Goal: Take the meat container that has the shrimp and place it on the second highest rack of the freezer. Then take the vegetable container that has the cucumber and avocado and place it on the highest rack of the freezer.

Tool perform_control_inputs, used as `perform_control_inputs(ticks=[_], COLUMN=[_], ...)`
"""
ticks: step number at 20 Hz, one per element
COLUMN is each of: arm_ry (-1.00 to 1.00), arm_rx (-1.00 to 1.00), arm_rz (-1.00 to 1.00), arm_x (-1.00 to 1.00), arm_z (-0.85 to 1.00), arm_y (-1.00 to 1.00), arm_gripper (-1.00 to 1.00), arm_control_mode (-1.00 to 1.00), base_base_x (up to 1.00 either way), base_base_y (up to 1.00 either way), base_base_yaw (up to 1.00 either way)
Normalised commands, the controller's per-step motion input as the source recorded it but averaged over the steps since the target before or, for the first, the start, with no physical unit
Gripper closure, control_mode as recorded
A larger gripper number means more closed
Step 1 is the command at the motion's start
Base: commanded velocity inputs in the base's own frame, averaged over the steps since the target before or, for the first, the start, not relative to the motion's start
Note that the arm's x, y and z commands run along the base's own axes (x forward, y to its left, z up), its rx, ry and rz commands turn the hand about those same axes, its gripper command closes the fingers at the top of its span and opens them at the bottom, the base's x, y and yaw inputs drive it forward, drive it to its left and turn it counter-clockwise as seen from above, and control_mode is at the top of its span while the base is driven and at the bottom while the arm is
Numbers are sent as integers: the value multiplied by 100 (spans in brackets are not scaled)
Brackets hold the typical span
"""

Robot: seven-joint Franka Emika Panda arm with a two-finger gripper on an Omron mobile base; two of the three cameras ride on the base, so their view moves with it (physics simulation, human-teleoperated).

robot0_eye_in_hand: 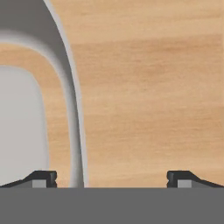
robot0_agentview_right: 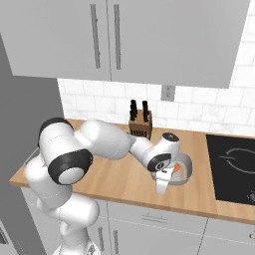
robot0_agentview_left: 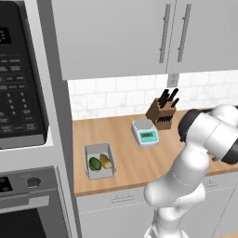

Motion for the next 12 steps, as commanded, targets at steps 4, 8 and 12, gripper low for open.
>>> perform_control_inputs(ticks=[4, 8, 12], arm_ry=[0, 0, 0], arm_rx=[0, 0, 0], arm_rz=[0, 1, 0], arm_x=[22, 23, 11], arm_z=[0, 0, -5], arm_y=[-9, -25, -33], arm_gripper=[-100, -100, -100], arm_control_mode=[-100, -100, -100], base_base_x=[0, 0, 0], base_base_y=[0, 0, 0], base_base_yaw=[0, 0, 0])
